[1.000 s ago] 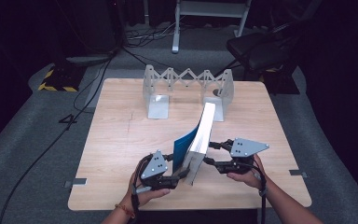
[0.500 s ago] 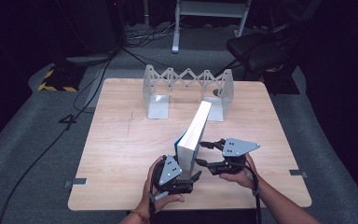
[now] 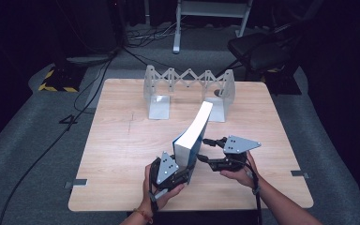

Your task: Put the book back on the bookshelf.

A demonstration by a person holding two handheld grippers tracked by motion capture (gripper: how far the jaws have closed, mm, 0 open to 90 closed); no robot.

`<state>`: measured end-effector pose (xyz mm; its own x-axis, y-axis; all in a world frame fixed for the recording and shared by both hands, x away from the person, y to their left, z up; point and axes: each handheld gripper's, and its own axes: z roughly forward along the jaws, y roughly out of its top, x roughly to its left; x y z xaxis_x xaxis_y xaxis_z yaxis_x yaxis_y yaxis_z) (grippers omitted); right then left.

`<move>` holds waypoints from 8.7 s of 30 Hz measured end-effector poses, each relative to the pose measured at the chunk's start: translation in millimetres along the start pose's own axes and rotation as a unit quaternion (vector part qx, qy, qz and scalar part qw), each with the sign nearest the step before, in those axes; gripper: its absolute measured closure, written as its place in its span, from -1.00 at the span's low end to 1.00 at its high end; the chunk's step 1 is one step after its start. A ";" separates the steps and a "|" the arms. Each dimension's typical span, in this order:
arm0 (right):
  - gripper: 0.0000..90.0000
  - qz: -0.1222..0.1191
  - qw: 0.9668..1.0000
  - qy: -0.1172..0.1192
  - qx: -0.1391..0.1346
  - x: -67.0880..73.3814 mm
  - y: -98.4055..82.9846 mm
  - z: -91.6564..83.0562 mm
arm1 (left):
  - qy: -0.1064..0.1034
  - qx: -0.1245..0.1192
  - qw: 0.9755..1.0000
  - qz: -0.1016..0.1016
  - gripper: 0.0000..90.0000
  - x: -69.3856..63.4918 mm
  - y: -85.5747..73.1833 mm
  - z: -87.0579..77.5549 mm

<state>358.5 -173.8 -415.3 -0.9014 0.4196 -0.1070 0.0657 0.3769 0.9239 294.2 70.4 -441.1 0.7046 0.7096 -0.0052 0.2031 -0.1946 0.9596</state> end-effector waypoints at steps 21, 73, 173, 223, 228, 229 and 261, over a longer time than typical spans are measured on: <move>-0.25 0.069 0.991 -0.025 0.113 -86.9 -65.2 -39.9 | -0.165 0.034 0.985 0.028 0.33 49.1 7.3 -6.2; -0.46 0.076 0.981 -0.026 0.179 -84.7 -119.9 -35.5 | -0.135 -0.017 0.991 -0.002 0.08 57.7 44.6 1.7; 0.13 -0.034 0.993 0.106 0.036 -35.3 -24.1 -57.9 | -0.137 0.104 0.983 0.058 0.09 43.3 -11.3 1.5; 0.30 -0.047 0.995 0.081 0.016 -13.2 41.2 -63.9 | -0.114 0.051 0.990 0.058 -0.28 48.0 23.6 13.0; 0.28 -0.030 0.997 0.068 0.030 -20.3 42.4 -68.2 | -0.122 0.055 0.990 0.053 -0.30 48.7 28.2 24.6; 0.26 -0.023 0.997 0.066 0.032 -21.7 42.3 -68.5 | -0.123 0.053 0.990 0.051 -0.31 49.0 28.7 26.5; 0.23 -0.001 0.975 0.111 0.191 -29.8 90.9 -46.2 | -0.084 0.188 0.977 0.056 -0.37 77.7 -24.6 -26.2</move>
<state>371.5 -190.2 -311.1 -0.9694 0.2450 0.0121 0.1797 0.6757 0.7150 326.1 148.1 -457.8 0.8320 0.5545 0.0185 0.3311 -0.5230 0.7854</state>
